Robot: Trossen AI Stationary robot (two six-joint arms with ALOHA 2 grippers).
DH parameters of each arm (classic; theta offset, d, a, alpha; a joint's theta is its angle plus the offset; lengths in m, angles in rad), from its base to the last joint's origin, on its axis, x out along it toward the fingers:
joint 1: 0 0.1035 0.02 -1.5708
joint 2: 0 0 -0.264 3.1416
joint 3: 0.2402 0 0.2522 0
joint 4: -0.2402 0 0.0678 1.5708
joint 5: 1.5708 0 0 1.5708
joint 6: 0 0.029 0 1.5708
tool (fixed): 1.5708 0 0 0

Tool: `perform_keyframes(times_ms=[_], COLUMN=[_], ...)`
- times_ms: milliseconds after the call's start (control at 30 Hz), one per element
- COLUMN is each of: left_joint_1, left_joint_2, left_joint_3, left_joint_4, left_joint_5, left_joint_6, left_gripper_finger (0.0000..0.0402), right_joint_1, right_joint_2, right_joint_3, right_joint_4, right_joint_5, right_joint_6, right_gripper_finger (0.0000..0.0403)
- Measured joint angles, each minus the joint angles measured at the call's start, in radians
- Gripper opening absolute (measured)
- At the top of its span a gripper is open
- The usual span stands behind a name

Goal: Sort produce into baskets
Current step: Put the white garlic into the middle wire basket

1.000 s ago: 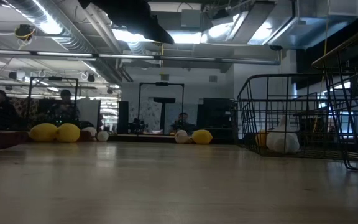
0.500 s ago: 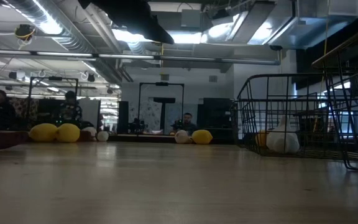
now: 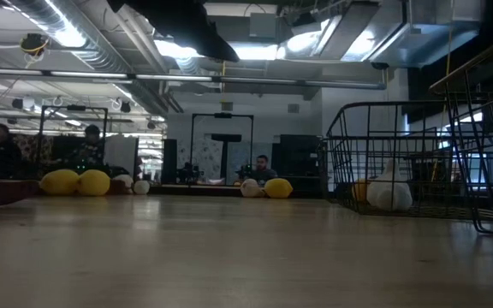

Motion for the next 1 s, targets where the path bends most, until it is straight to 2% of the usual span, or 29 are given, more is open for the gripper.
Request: perform_keyframes(times_ms=[100,167,433,733,1000], left_joint_1=[0.0,0.0,0.014,0.094,0.155], left_joint_2=[0.0,0.0,0.0,0.018,0.11], left_joint_3=[0.0,0.0,0.0,0.0,0.0], left_joint_4=[-0.007,-0.022,-0.088,-0.054,0.049], left_joint_5=[0.0,0.0,-0.038,-0.042,-0.042], left_joint_6=[-0.002,0.001,-0.005,-0.034,-0.049], left_gripper_finger=[0.0175,0.0175,0.0175,0.0175,0.0175], right_joint_1=[-0.034,-0.076,-0.25,-0.385,-0.503], right_joint_2=[0.0,0.0,0.001,-0.007,-0.17], right_joint_3=[0.018,0.018,0.018,0.012,-0.167], right_joint_4=[0.013,0.038,0.097,0.097,0.197], right_joint_5=[0.18,0.217,0.224,0.212,0.22], right_joint_6=[-0.127,-0.227,-0.552,-0.783,-0.888], right_gripper_finger=[0.0216,0.0216,0.0216,0.0216,0.0216])
